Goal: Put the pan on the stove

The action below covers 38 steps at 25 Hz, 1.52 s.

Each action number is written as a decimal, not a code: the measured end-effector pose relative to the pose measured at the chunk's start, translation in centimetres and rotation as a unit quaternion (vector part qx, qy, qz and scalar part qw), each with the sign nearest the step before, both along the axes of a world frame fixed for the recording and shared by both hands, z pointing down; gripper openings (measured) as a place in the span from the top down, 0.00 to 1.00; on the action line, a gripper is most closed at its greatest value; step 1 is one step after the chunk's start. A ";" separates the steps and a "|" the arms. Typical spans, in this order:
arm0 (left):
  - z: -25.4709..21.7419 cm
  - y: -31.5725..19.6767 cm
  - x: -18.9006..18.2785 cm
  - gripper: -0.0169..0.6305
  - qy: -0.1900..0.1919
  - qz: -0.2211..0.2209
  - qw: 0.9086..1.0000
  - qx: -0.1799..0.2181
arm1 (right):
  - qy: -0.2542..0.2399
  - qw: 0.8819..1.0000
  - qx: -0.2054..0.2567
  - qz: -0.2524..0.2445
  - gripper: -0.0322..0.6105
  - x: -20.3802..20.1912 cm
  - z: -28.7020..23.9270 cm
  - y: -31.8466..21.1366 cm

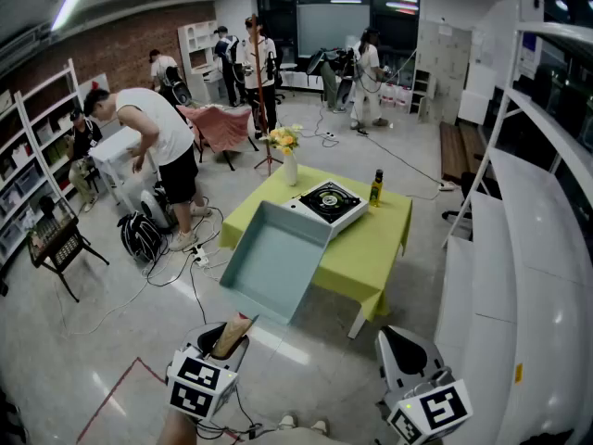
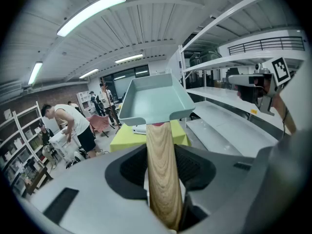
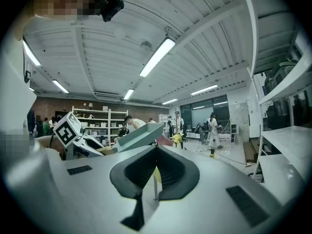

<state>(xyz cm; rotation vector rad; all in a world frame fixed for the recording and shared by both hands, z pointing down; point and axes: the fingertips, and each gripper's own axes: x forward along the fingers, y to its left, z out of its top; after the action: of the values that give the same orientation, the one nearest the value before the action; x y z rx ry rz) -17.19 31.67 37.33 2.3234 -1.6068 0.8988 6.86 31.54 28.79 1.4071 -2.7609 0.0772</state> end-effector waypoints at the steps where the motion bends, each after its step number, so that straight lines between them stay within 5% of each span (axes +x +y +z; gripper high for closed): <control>1: 0.1 0.0 0.3 0.73 0.002 0.000 1.000 0.000 | -0.001 1.000 0.000 0.000 0.94 0.2 0.1 -0.1; 21: 1.9 -1.2 2.7 0.73 -0.011 -0.010 1.000 -0.006 | -0.003 1.000 -0.010 -0.019 0.94 3.1 2.6 -1.5; 38: 4.6 -9.9 3.4 0.73 -0.010 -0.002 1.000 0.012 | -0.002 1.000 -0.008 -0.013 0.94 3.2 6.3 -9.3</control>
<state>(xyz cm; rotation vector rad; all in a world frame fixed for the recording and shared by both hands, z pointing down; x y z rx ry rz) -13.78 21.78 41.97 2.3330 -1.6389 0.9099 10.05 22.27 35.07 1.3687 -2.7737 0.1006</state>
